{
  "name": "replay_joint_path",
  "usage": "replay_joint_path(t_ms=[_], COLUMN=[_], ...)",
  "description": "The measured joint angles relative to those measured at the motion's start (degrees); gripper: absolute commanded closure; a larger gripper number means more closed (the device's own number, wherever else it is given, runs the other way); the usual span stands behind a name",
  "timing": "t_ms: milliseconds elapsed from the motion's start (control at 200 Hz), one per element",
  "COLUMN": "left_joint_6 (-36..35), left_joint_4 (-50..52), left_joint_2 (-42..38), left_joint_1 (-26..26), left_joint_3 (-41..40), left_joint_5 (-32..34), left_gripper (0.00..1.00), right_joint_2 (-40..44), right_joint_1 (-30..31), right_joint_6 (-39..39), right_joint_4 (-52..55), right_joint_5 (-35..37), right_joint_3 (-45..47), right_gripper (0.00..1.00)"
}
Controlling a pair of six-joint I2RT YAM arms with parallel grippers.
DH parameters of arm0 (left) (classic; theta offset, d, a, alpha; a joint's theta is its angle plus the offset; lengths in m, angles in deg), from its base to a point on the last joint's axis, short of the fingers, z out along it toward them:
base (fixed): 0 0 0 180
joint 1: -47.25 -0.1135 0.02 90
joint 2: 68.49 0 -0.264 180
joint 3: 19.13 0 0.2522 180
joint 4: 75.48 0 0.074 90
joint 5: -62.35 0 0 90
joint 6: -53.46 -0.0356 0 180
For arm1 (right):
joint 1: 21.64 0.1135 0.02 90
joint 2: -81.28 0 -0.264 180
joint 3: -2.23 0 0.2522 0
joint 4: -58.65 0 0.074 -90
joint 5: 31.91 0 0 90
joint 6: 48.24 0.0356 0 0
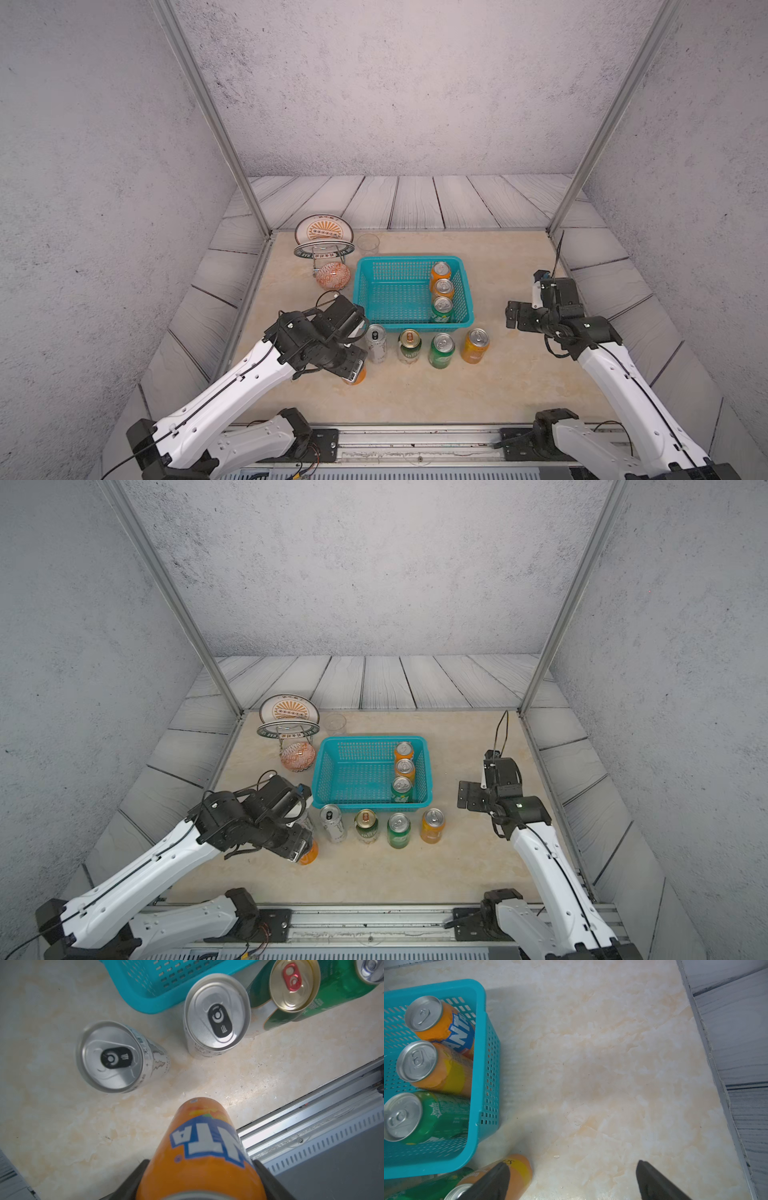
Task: Take out the drinks from the basket
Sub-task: Place the drink at the center of the board.
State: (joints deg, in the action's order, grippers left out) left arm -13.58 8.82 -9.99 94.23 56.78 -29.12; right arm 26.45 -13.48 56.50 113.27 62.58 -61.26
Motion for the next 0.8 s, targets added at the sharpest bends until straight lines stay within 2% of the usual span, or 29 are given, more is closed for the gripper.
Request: replay_joint_path(t_ms=[325, 796], left_joint_6=[5.0, 10.8], left_joint_4=[-4.6, -10.4], left_joint_2=[-0.3, 2.7], left_joint_1=[1.3, 5.5], left_joint_3=[-6.2, -12.0], left_joint_5=[-1.8, 2.1], left_gripper=[0.38, 0.37], right_joint_2=[0.0, 0.0], right_joint_1=[-0.1, -0.1], right_joint_6=[0.0, 0.0], right_joint_4=[0.0, 0.0], right_joint_5=[-0.1, -0.1], right_joint_3=[0.0, 0.0], right_gripper=[0.01, 0.01])
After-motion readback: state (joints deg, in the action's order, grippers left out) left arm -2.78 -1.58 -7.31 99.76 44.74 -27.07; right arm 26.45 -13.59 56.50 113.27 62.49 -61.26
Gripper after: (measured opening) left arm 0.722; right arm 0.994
